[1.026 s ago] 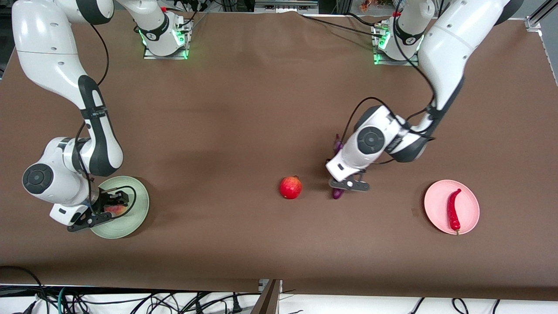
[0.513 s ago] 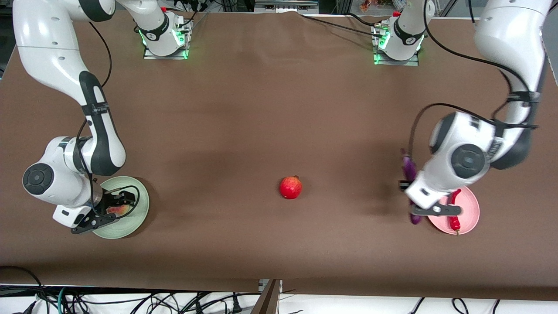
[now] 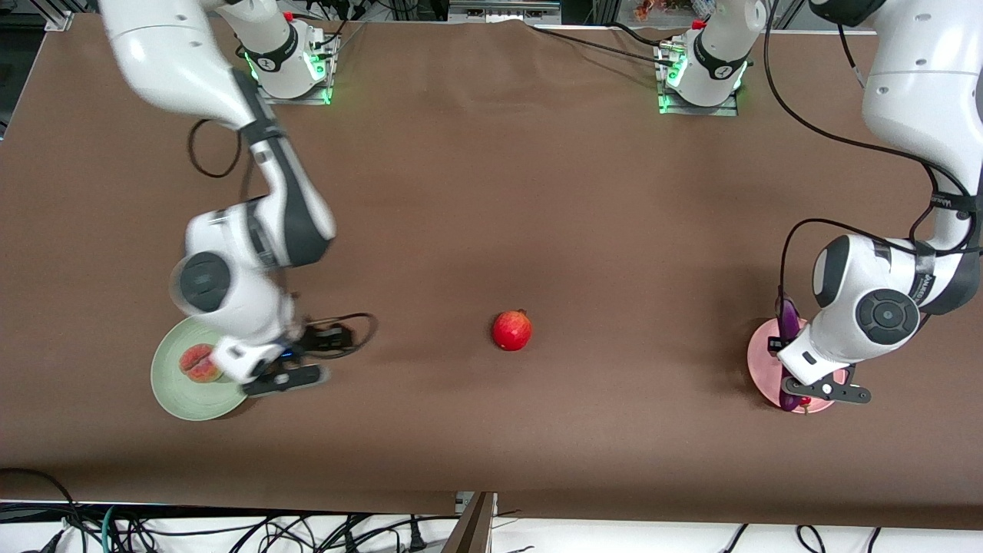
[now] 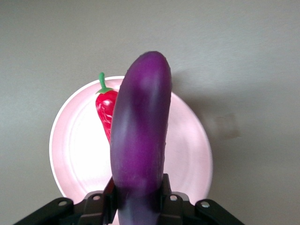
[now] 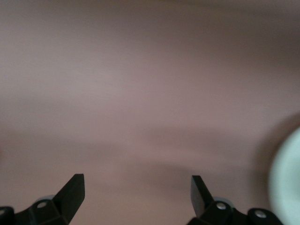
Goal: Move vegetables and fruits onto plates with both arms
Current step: 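Reach the right gripper to the pomegranate while the left gripper withdraws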
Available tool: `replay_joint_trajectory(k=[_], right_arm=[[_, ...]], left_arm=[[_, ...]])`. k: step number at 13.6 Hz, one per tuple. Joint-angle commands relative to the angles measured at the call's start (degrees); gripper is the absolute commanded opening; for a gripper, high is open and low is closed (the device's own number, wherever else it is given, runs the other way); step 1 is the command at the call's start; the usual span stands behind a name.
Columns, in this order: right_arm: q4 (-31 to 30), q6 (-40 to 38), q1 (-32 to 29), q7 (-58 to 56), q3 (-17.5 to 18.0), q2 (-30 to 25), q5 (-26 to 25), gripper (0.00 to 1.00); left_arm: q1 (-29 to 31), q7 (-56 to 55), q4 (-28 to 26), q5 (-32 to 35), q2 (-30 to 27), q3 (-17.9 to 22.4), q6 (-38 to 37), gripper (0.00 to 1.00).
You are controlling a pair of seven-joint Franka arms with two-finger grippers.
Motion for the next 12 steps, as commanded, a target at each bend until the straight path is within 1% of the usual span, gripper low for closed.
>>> replay_joint_trajectory(k=[1,2,3,4,6,7,9,11,12], right_arm=[[1.37,6.55,6.72,12.14,-0.20,3.03,-0.16,1.00],[1.29,10.23,7.87,15.06,-0.20,4.18,-0.16,1.00],[1.29,13.23,9.10,16.48,-0.20,5.14,-0.25,1.00],[1.29,15.00,10.42,17.36,-0.20,5.94,-0.16,1.00],[1.55,18.95,13.06,22.53,-0.38,7.69,-0.42,1.00],[1.72,22.36,14.81,24.21,-0.82,8.83,-0.43,1.00],[1.90,26.25,16.93,24.40,-1.70,10.51,-0.51,1.00],[1.90,26.62,19.04,26.24,-1.96,11.13,-0.51,1.00],[1.90,27.14,20.09,27.29,-2.83,11.57,-0.51,1.00]], left_arm=[[0.88,1.70,0.02,1.03,1.34,-0.51,1.02,0.38],[0.96,1.70,-0.07,1.03,1.78,-0.51,1.02,0.67],[0.96,1.70,-0.07,0.94,2.13,-0.51,1.11,0.91],[0.96,1.70,0.19,0.94,1.96,-0.51,1.02,1.00],[1.31,1.79,0.54,0.68,1.52,-0.51,0.94,1.00],[1.75,1.62,0.81,0.59,1.17,-0.69,0.67,1.00],[1.67,1.35,0.81,0.59,-1.54,-1.13,-0.29,1.00],[1.49,1.44,0.98,-0.37,-5.31,-2.26,-5.10,1.00],[1.58,1.44,1.07,-1.51,-7.68,-2.88,-7.74,1.00]])
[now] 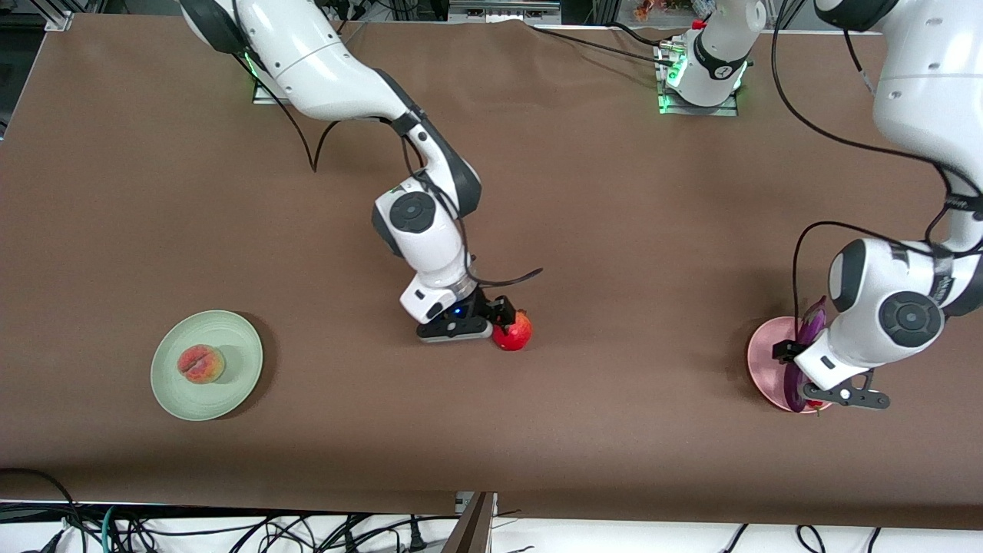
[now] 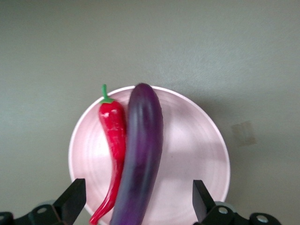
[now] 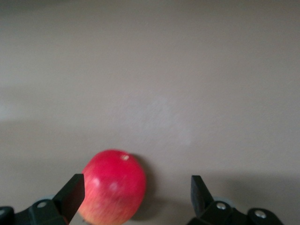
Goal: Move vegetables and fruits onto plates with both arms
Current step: 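Reach the right gripper to the pomegranate while the left gripper withdraws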
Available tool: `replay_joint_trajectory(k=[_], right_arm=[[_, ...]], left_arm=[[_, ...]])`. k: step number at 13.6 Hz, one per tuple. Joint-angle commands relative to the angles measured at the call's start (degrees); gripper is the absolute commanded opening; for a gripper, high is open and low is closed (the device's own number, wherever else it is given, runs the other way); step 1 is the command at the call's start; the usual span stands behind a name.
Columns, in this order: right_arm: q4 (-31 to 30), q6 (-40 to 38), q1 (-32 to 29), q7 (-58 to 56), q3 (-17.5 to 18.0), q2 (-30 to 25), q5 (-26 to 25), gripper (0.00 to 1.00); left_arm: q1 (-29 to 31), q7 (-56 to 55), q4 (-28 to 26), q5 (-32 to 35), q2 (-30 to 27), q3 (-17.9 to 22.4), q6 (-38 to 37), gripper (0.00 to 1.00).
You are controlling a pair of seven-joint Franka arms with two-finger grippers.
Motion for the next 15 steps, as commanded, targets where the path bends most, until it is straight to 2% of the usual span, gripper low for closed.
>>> replay_joint_trajectory(k=[1,6,7,9,11,12,13,15], right_arm=[[1.74,2.08,3.20,2.63,-2.69,2.05,-0.42,1.00],[1.83,4.29,4.88,3.16,-3.32,3.55,-0.42,1.00],[2.09,4.64,4.97,3.16,-3.32,3.99,-0.42,1.00],[2.27,6.13,5.06,3.16,-3.49,4.78,-0.42,1.00],[2.62,7.53,5.58,3.16,-4.37,5.57,-0.42,1.00],[2.79,8.32,5.67,3.16,-4.81,5.92,-0.42,1.00],[3.14,8.68,5.76,3.16,-4.90,6.36,-0.42,1.00],[4.11,8.86,5.85,3.16,-4.90,6.89,-0.42,1.00]], left_arm=[[0.34,0.60,-1.16,-2.55,-7.47,-1.52,-6.83,1.00],[0.86,0.34,-1.07,-14.84,-17.40,-1.35,-13.25,1.00],[0.86,0.34,-0.72,-15.22,-19.33,-1.43,-16.05,1.00],[0.78,0.16,2.34,-16.01,-21.19,-1.61,-23.16,1.00],[0.77,0.25,7.08,-20.81,-21.46,-1.26,-30.63,1.00],[0.17,0.16,6.15,-22.32,-24.60,-0.73,-31.80,1.00],[-1.32,-0.19,1.70,-22.43,-28.98,-0.38,-31.90,1.00],[-8.23,-3.85,-7.53,-22.51,-36.90,5.48,-30.33,1.00]])
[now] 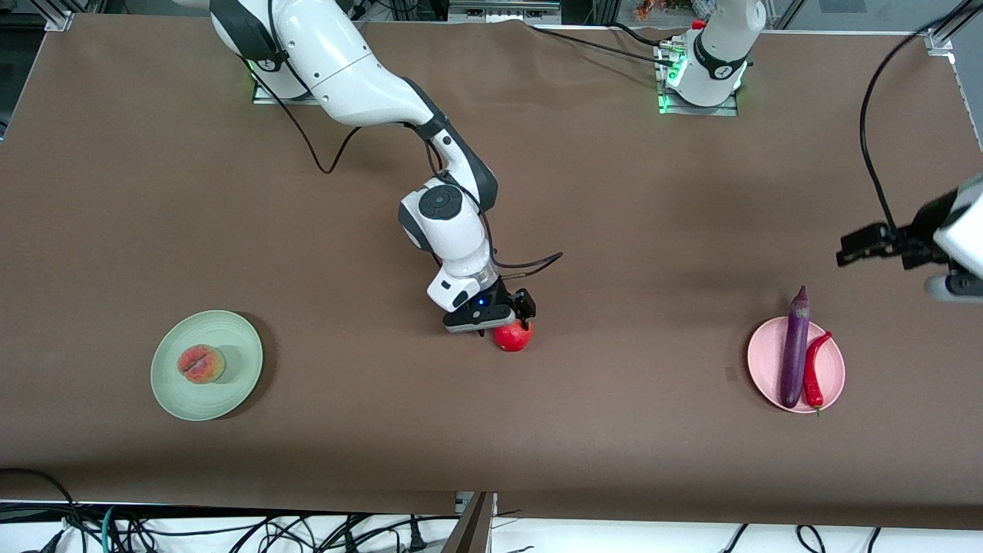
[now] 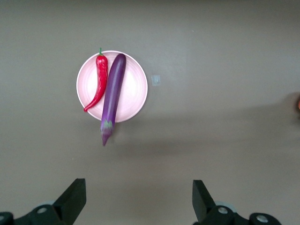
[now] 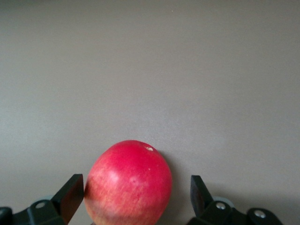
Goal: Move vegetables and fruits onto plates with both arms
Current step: 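Reach the right gripper to the pomegranate while the left gripper withdraws, then close the right gripper around the red pomegranate and lift it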
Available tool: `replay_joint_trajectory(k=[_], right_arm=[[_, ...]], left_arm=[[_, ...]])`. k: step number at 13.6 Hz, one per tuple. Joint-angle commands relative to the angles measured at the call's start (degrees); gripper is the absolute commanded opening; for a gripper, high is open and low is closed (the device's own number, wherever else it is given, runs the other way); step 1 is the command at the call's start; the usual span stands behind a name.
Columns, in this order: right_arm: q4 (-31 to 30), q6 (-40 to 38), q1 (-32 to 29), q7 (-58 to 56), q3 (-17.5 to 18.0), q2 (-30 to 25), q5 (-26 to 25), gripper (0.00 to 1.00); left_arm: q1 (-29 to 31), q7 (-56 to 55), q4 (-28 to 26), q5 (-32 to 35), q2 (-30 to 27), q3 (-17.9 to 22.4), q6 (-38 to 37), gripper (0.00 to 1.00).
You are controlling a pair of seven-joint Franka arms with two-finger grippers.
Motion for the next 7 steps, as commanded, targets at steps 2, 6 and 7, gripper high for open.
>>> replay_joint_trajectory(k=[2,6,7], right_arm=[[3.20,0.42,0.84,1.44,-1.09,2.18,-0.42,1.00],[3.29,1.99,0.93,2.41,-1.01,2.61,-0.33,0.86],[3.29,2.35,0.93,2.58,-1.00,2.88,-0.33,0.75]], left_arm=[[-9.82,-5.09,-17.53,-0.91,-13.56,8.68,7.09,1.00],[-11.50,-5.01,-21.80,-0.03,-16.84,8.52,7.93,1.00],[-11.41,-5.00,-21.18,-0.03,-16.23,8.60,7.48,1.00]])
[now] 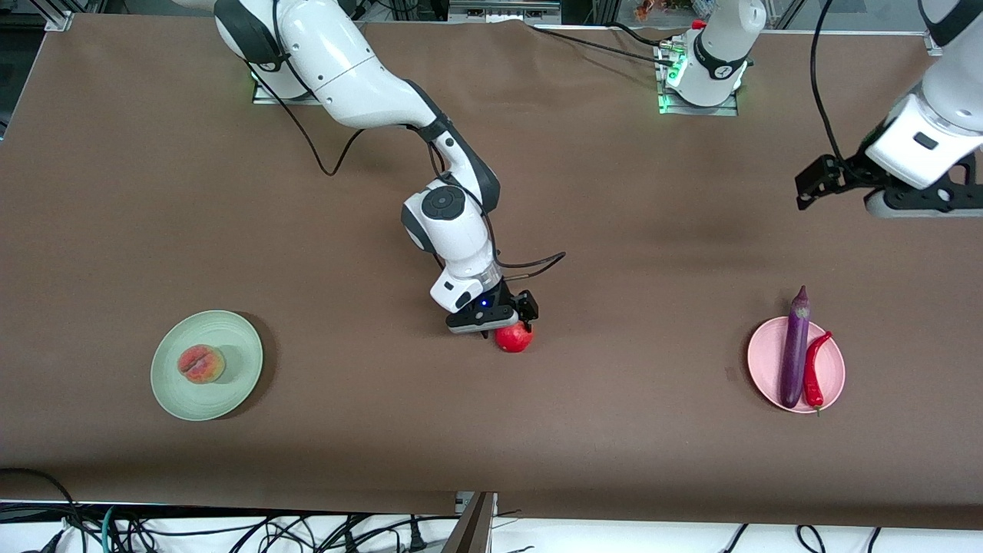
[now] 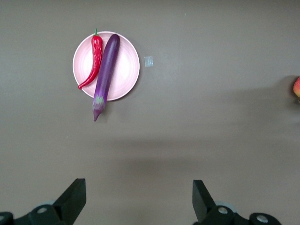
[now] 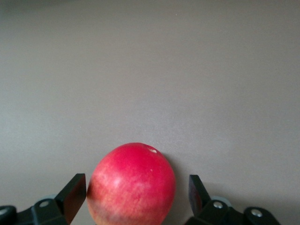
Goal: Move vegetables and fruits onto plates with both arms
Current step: 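Close the right gripper around the red pomegranate and lift it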
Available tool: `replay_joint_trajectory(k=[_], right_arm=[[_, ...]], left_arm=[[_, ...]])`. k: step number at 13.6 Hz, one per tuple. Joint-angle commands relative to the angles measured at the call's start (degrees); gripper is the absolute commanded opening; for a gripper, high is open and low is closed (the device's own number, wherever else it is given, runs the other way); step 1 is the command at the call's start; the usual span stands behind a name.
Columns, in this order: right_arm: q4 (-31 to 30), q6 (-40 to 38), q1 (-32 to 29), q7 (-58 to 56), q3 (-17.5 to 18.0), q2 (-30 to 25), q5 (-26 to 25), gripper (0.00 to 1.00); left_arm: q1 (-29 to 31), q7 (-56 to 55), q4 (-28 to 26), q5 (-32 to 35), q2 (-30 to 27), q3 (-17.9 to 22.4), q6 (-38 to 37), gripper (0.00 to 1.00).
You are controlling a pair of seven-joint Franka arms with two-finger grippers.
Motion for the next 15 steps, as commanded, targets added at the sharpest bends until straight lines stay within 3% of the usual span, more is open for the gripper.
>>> replay_joint_trajectory(k=[1,8,9,10,15], right_arm=[[2.12,1.81,0.69,1.77,-0.80,2.11,-0.33,0.68],[2.12,1.82,0.77,1.77,-0.80,2.37,-0.24,0.76],[2.03,1.82,0.77,1.77,-0.62,2.29,-0.07,0.94],[2.03,1.82,0.77,1.77,-0.62,2.28,-0.07,0.97],[1.94,1.82,1.13,1.77,-0.54,2.46,-0.07,0.99]], left_arm=[[-0.39,0.16,-0.75,0.08,-0.41,0.92,0.10,1.00],[-0.40,0.25,0.57,-0.18,0.03,0.83,-0.78,1.00],[-0.39,0.34,0.57,-0.18,0.03,0.83,-0.78,1.00],[-0.39,0.34,0.57,-0.18,0.12,0.83,-0.87,1.00],[-0.39,0.34,0.66,-0.45,0.12,0.74,-2.10,1.00]])
